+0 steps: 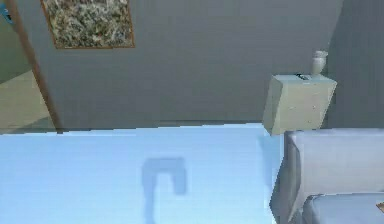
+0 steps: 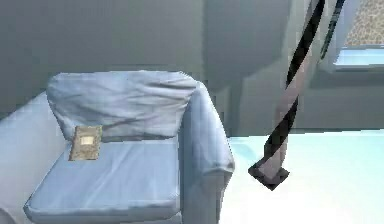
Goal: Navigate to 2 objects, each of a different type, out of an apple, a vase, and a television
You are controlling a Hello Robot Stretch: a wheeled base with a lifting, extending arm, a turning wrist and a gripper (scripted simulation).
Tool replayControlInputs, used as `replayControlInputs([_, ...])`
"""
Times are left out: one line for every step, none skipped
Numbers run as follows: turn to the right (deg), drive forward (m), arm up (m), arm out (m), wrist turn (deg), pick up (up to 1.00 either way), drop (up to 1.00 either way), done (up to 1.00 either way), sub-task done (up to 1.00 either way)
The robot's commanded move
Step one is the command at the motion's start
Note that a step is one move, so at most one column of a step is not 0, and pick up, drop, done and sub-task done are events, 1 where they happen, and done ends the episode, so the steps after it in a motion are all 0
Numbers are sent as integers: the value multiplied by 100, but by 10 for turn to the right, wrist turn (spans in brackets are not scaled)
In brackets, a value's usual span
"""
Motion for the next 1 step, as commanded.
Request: replayControlInputs([0, 100, 0, 0, 0, 0, 0, 0, 0])
